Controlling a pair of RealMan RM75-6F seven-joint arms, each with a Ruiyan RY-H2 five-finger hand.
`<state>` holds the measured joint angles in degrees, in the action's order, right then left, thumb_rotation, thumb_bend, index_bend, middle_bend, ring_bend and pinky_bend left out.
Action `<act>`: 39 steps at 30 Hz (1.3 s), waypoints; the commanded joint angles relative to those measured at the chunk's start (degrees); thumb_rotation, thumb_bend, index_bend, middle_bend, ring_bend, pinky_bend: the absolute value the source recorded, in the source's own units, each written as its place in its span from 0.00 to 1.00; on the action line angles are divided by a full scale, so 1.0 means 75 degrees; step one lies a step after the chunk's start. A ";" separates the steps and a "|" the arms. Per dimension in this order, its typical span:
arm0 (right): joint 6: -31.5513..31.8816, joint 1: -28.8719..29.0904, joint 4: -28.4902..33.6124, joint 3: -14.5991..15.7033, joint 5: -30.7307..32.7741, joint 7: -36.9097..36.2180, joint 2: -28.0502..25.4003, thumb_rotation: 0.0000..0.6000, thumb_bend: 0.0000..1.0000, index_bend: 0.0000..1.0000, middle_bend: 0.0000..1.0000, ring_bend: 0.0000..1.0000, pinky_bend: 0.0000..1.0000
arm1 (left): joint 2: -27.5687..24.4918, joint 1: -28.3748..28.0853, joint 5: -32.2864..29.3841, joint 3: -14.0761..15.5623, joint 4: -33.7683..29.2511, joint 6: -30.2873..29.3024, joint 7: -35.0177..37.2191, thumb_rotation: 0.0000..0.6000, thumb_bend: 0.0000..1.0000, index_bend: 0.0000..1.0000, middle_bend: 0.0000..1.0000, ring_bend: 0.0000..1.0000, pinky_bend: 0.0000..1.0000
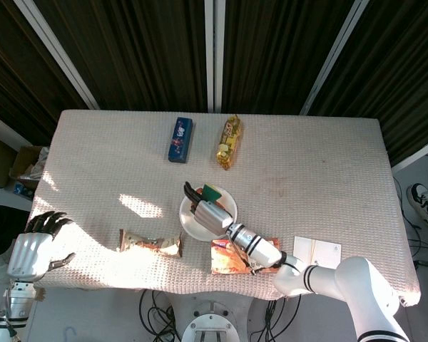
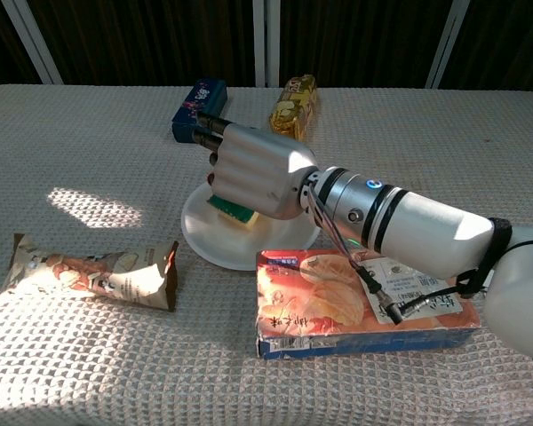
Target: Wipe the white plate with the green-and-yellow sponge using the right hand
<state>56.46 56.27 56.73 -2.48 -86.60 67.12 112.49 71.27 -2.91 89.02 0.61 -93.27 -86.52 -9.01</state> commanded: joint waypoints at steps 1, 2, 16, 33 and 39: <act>-0.0061 -0.0071 -0.0260 0.0074 -0.0051 0.0064 0.0136 1.00 0.34 0.43 0.33 0.07 0.00 | -0.0002 0.0008 -0.0008 0.0004 0.0011 0.0001 0.0015 1.00 0.05 0.31 0.21 0.17 0.18; -0.0075 -0.0090 -0.0375 0.0070 -0.0042 0.0124 0.0164 1.00 0.34 0.43 0.33 0.07 0.00 | -0.0001 0.0009 -0.0009 0.0006 0.0017 0.0003 0.0024 1.00 0.05 0.31 0.21 0.17 0.18; 0.0328 -0.0056 -0.0854 -0.0428 -0.0085 -0.0139 0.0247 1.00 0.34 0.43 0.33 0.08 0.00 | -0.0007 0.0003 0.0028 -0.0008 0.0015 -0.0023 0.0021 1.00 0.05 0.31 0.21 0.17 0.18; 0.0068 -0.0158 -0.1654 -0.0414 -0.0141 -0.0048 0.0620 1.00 0.34 0.43 0.33 0.08 0.00 | -0.0017 0.0001 0.0042 0.0001 -0.0003 -0.0008 0.0008 1.00 0.05 0.31 0.21 0.17 0.18; 0.0445 -0.0313 -0.1529 -0.0695 0.0009 -0.0512 0.0358 1.00 0.34 0.43 0.33 0.08 0.00 | -0.0051 -0.0019 0.0058 -0.0013 -0.0036 -0.0002 -0.0018 1.00 0.05 0.31 0.21 0.17 0.18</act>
<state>58.44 54.77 43.70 -7.09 -87.00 64.79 116.41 70.89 -3.05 89.46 0.52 -93.54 -86.53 -9.15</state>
